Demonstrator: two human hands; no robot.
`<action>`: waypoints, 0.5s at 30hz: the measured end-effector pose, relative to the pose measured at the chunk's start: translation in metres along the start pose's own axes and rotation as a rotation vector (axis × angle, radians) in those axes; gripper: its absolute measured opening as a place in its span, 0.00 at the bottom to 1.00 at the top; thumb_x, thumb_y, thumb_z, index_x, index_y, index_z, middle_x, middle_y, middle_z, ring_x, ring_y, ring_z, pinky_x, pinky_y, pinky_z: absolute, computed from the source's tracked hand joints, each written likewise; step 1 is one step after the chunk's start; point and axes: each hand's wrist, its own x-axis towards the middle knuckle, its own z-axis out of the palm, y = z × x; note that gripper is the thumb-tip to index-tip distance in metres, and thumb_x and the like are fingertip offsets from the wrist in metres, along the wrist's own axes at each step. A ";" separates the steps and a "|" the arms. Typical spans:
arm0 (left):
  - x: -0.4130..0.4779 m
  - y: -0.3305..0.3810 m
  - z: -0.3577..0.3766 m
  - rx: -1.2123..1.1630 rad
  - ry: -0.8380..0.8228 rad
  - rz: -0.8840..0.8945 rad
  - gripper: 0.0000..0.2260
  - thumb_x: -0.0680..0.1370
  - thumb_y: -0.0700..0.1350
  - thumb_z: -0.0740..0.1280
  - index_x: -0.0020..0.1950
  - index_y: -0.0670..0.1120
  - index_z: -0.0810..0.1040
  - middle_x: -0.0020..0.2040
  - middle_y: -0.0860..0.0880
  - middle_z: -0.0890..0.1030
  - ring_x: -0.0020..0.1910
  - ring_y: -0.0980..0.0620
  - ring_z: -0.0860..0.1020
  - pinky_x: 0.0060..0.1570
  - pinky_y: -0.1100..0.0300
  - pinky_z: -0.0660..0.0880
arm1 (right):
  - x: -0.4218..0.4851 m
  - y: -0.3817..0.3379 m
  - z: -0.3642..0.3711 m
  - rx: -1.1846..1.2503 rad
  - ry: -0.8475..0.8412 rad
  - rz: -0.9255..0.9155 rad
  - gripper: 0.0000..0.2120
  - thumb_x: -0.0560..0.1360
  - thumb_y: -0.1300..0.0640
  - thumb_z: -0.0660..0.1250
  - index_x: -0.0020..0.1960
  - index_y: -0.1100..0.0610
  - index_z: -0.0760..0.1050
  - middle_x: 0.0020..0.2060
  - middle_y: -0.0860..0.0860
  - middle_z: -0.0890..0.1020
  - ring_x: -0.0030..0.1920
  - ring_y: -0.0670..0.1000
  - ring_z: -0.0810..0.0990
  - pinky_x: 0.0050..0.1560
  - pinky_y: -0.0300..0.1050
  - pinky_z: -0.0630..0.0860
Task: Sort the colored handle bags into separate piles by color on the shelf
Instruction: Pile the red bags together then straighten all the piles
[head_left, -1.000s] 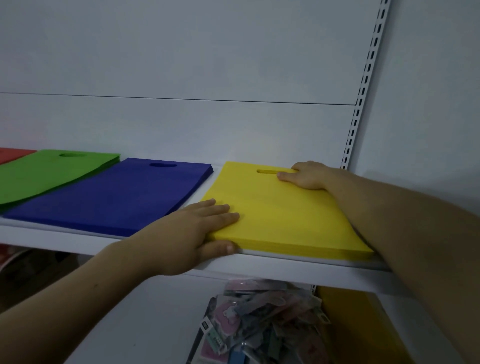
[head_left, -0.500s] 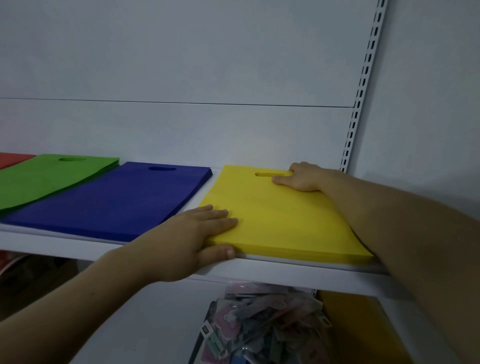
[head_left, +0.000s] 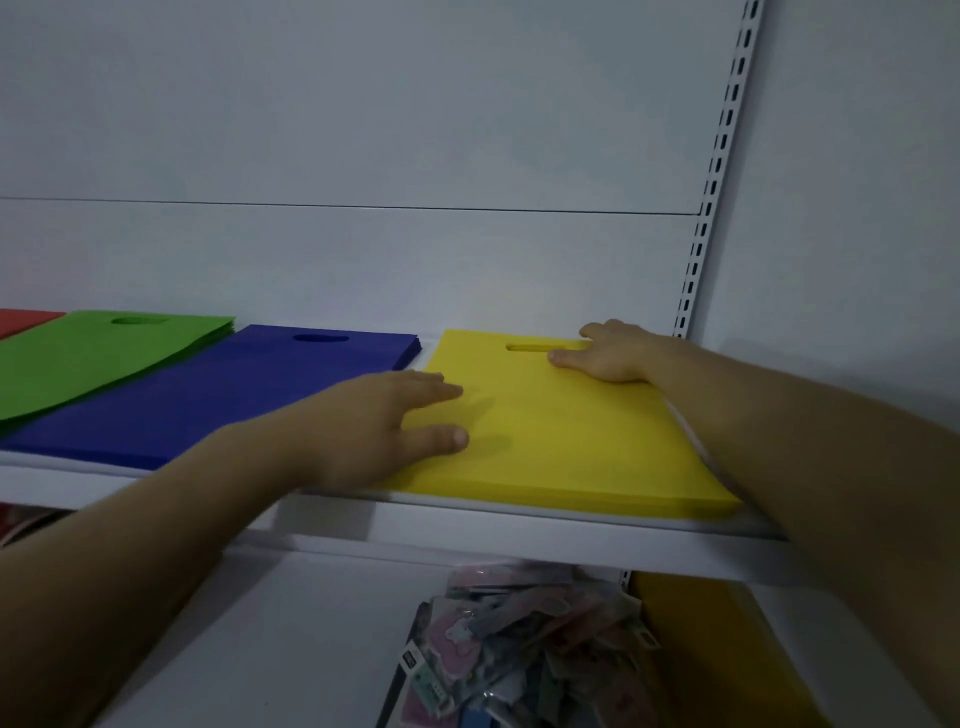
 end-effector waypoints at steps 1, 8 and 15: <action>0.008 -0.002 -0.004 -0.002 -0.001 -0.011 0.36 0.67 0.70 0.53 0.74 0.60 0.59 0.76 0.58 0.58 0.72 0.54 0.61 0.69 0.58 0.57 | -0.005 0.001 -0.001 0.006 0.006 0.005 0.46 0.69 0.24 0.52 0.78 0.50 0.50 0.77 0.54 0.53 0.75 0.58 0.54 0.73 0.58 0.56; 0.088 -0.021 -0.006 0.144 -0.062 0.051 0.30 0.77 0.62 0.59 0.75 0.52 0.60 0.76 0.50 0.60 0.73 0.49 0.61 0.70 0.56 0.58 | -0.055 0.002 -0.009 0.046 0.032 0.046 0.45 0.69 0.25 0.55 0.77 0.50 0.54 0.76 0.54 0.57 0.74 0.57 0.58 0.72 0.53 0.60; 0.143 -0.040 -0.002 0.199 -0.099 0.058 0.31 0.78 0.62 0.57 0.76 0.48 0.57 0.76 0.46 0.59 0.74 0.46 0.59 0.71 0.54 0.56 | -0.109 -0.020 -0.011 0.063 -0.012 0.055 0.42 0.69 0.27 0.57 0.76 0.49 0.57 0.75 0.53 0.58 0.75 0.55 0.58 0.73 0.51 0.58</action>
